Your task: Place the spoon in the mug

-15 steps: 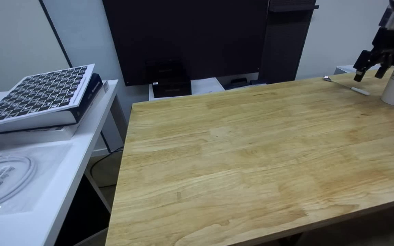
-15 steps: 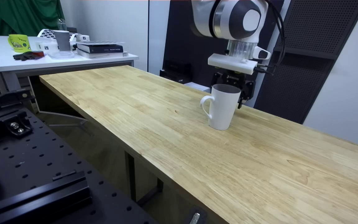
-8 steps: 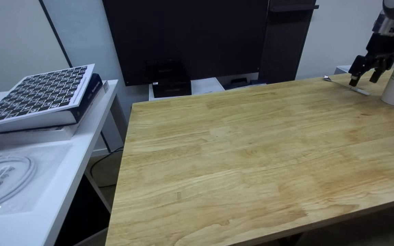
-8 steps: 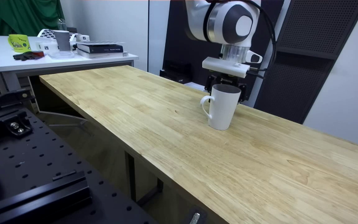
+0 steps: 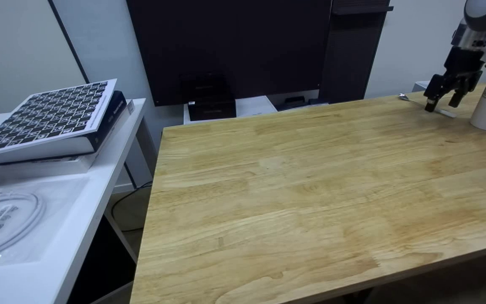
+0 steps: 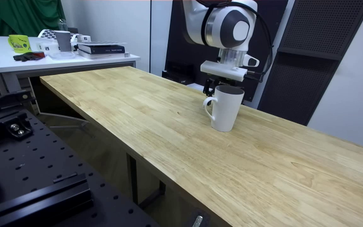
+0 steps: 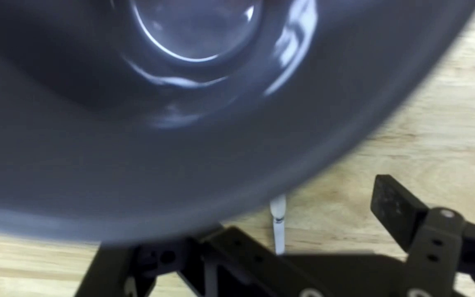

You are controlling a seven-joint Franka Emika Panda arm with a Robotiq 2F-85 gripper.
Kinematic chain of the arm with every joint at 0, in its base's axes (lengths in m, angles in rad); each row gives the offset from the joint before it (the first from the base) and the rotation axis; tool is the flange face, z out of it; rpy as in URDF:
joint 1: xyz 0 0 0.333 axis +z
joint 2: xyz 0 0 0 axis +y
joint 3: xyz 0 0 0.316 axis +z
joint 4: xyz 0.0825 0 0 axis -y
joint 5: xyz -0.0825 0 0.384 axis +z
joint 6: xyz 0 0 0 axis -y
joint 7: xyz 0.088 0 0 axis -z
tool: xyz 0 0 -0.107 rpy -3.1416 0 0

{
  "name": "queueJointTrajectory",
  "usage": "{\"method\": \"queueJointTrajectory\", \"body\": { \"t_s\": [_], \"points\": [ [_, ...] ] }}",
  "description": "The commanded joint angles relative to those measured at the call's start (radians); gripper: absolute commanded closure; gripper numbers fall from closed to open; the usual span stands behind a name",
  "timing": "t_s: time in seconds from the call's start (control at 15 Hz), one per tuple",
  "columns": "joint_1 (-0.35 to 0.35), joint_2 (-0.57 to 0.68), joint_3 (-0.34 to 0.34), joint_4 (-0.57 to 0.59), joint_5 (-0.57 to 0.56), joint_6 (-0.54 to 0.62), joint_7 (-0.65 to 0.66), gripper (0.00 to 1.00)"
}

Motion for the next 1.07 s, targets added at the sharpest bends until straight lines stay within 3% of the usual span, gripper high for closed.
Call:
{"method": "queueJointTrajectory", "body": {
  "t_s": [0.0,0.13,0.73,1.0],
  "points": [
    [-0.009,0.063,0.004,0.071,-0.022,0.004,0.008,0.28],
    [-0.005,0.068,0.000,0.074,-0.029,0.002,0.012,0.36],
    [0.026,0.070,-0.039,0.096,-0.046,-0.032,0.061,0.99],
    [0.059,0.063,-0.082,0.122,-0.063,-0.086,0.126,0.97]
  ]
}}
